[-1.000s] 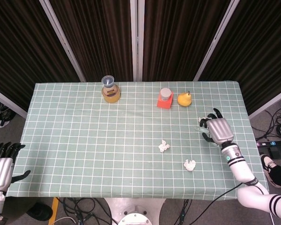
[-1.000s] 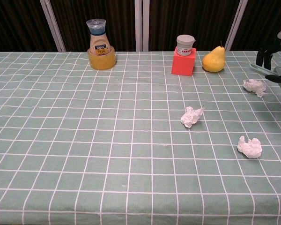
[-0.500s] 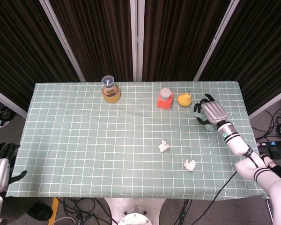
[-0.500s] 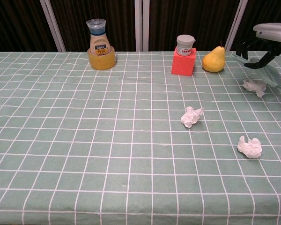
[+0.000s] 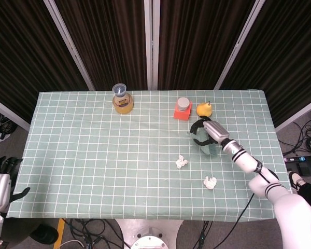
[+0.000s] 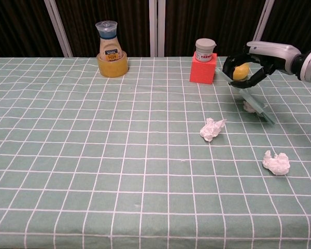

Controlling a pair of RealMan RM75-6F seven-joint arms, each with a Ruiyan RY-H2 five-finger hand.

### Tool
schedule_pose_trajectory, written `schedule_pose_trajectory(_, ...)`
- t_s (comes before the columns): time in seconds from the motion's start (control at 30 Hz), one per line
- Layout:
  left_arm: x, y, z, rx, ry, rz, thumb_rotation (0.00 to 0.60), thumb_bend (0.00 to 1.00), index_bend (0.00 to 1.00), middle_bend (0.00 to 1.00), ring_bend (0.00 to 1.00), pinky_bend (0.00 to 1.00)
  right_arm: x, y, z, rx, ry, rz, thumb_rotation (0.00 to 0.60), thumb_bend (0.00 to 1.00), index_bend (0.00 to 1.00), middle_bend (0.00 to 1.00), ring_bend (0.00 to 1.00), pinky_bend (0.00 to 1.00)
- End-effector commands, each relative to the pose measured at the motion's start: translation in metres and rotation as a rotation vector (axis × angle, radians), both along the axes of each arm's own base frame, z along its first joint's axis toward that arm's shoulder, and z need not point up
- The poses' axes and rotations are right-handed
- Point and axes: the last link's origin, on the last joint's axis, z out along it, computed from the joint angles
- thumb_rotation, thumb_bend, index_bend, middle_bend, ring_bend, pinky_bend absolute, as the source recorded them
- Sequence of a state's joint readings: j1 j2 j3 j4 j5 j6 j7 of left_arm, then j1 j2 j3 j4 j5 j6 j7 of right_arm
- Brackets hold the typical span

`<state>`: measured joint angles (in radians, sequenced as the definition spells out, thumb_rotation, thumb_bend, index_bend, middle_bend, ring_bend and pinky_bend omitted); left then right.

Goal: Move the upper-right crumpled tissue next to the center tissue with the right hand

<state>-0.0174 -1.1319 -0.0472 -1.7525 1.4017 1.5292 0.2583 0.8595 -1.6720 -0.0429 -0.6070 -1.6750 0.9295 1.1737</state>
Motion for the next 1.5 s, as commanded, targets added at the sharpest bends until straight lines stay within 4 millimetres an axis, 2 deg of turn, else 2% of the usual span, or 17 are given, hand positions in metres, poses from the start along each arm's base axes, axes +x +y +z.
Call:
schedule_pose_trajectory(0.03,-0.001,0.001,-0.001,-0.003,-0.004,-0.005,0.6,0.01,0.2,0.17,0.11,0.08,0.013,0.018,-0.003,0.069,-0.107,0.041,0.6,0.56,0.62,0.58,0.22,0.06)
schedule_pose_trajectory(0.23,-0.003,-0.001,-0.001,0.001,-0.015,-0.007,0.6,0.01,0.2,0.17,0.11,0.08,0.034,0.034,-0.01,0.143,-0.228,0.052,0.6,0.56,0.62,0.58,0.22,0.06)
schedule_pose_trajectory(0.47,-0.006,-0.005,-0.001,0.004,-0.025,-0.008,0.6,0.01,0.2,0.17,0.11,0.08,0.04,0.052,0.005,0.142,-0.305,0.08,0.6,0.56,0.62,0.58,0.22,0.06)
schedule_pose_trajectory(0.67,-0.009,-0.006,-0.002,0.006,-0.033,-0.014,0.6,0.01,0.2,0.17,0.11,0.08,0.022,0.075,0.041,0.041,-0.314,0.077,0.6,0.56,0.63,0.58,0.22,0.06)
schedule_pose_trajectory(0.8,-0.01,-0.005,-0.003,-0.004,-0.036,-0.02,0.6,0.01,0.2,0.17,0.11,0.08,0.003,0.109,0.061,-0.037,-0.226,0.05,0.6,0.57,0.63,0.58,0.22,0.06)
schedule_pose_trajectory(0.9,-0.01,-0.003,-0.005,-0.009,-0.038,-0.025,0.6,0.01,0.2,0.17,0.11,0.08,-0.009,0.139,0.066,-0.077,-0.16,0.004,0.6,0.56,0.62,0.58,0.22,0.06)
schedule_pose_trajectory(1.03,-0.01,-0.002,-0.006,-0.018,-0.039,-0.028,0.6,0.01,0.2,0.17,0.11,0.08,-0.018,0.17,0.064,-0.1,-0.124,-0.084,0.6,0.56,0.62,0.58,0.22,0.05)
schedule_pose_trajectory(1.2,-0.012,-0.001,-0.006,-0.019,-0.047,-0.027,0.6,0.01,0.2,0.17,0.11,0.08,-0.026,0.191,0.06,-0.219,-0.052,-0.138,0.6,0.56,0.61,0.58,0.22,0.02)
schedule_pose_trajectory(1.37,-0.014,-0.001,-0.008,-0.025,-0.056,-0.025,0.6,0.01,0.2,0.17,0.11,0.08,-0.025,0.197,0.039,-0.268,0.005,-0.156,0.6,0.56,0.61,0.58,0.22,0.01)
schedule_pose_trajectory(1.5,-0.016,-0.001,-0.008,-0.026,-0.063,-0.03,0.6,0.01,0.2,0.17,0.11,0.08,-0.017,0.195,0.015,-0.268,-0.013,-0.161,0.6,0.56,0.61,0.58,0.22,0.01)
